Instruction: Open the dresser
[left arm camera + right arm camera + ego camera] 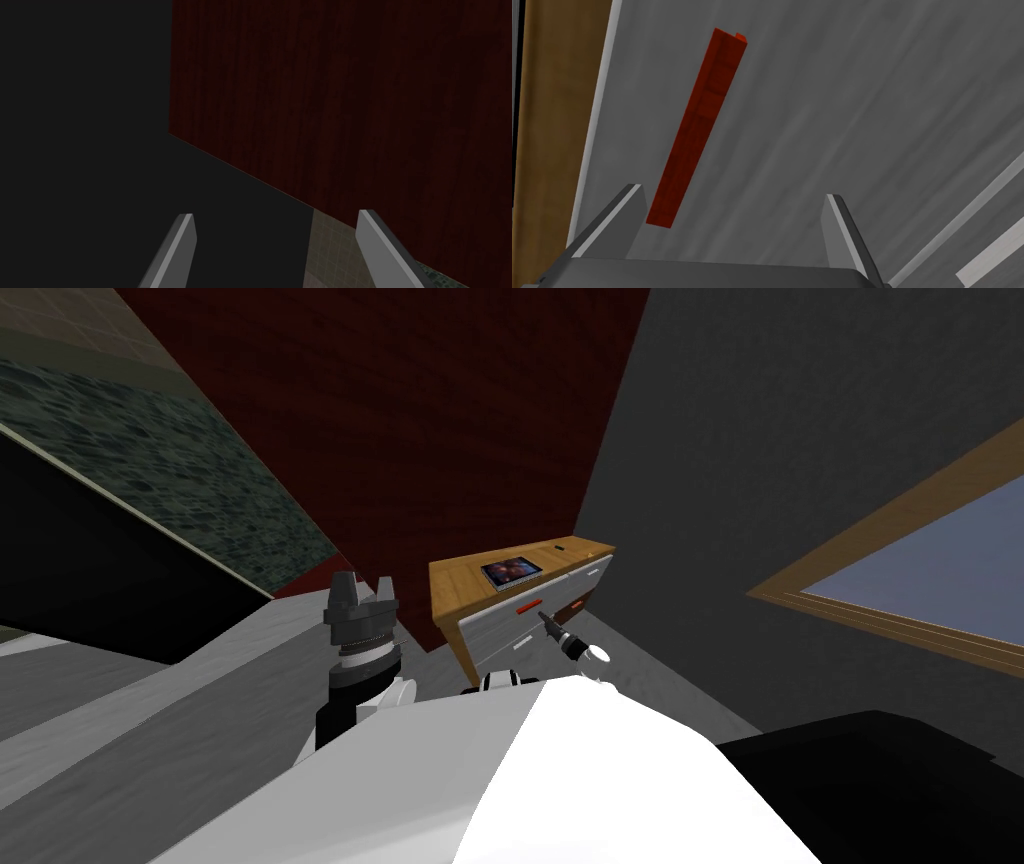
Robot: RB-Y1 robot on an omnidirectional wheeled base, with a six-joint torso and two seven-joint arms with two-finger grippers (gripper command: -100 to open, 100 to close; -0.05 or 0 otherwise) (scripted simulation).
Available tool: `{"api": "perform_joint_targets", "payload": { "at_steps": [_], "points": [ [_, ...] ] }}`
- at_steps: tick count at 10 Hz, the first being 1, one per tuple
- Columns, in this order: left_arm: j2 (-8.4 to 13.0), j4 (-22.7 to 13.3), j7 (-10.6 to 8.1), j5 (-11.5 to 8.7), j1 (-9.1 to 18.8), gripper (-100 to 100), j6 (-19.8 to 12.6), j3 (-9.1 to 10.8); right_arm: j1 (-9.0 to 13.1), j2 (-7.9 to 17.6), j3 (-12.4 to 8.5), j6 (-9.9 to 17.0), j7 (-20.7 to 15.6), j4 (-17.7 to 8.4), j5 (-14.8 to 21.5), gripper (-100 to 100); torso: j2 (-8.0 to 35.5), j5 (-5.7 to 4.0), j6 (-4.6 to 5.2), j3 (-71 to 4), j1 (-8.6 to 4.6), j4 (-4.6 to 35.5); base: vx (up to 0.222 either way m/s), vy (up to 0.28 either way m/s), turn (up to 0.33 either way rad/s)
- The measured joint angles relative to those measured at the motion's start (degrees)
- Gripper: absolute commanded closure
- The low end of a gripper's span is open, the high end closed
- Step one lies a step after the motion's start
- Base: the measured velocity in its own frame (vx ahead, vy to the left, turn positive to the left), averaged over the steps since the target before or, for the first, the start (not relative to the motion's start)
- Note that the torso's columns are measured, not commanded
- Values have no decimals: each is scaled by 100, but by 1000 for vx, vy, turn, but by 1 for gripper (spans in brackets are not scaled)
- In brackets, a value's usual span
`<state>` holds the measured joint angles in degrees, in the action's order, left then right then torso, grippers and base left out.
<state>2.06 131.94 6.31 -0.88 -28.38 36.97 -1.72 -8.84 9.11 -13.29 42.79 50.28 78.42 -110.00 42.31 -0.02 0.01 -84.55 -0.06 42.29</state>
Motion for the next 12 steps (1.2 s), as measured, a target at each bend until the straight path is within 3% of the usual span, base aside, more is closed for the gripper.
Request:
{"api": "perform_joint_targets", "payload": {
  "at_steps": [5, 9, 11, 12],
  "points": [
    [0, 0, 0, 0, 0, 0, 0, 0, 239, -441, -133, 358, 303, -358, -611, -100, -3, 2, -1, -2, 6, -1, 4, 7, 44],
    [0, 0, 0, 0, 0, 0, 0, 0, 311, -1056, -190, 515, 376, -497, -839, -100, -2, 2, 0, -1, 5, -1, 1, 2, 10],
    [0, 0, 0, 0, -1, 0, 0, 0, 378, -1039, -164, 416, 469, -437, -795, -100, -19, 4, -3, -11, 15, -4, 40, 25, 35],
    [0, 0, 0, 0, 0, 0, 0, 0, 389, -1037, -160, 385, 499, -427, -789, 100, -4, 2, 1, -4, 5, -3, 0, 0, 0]
  ]
}}
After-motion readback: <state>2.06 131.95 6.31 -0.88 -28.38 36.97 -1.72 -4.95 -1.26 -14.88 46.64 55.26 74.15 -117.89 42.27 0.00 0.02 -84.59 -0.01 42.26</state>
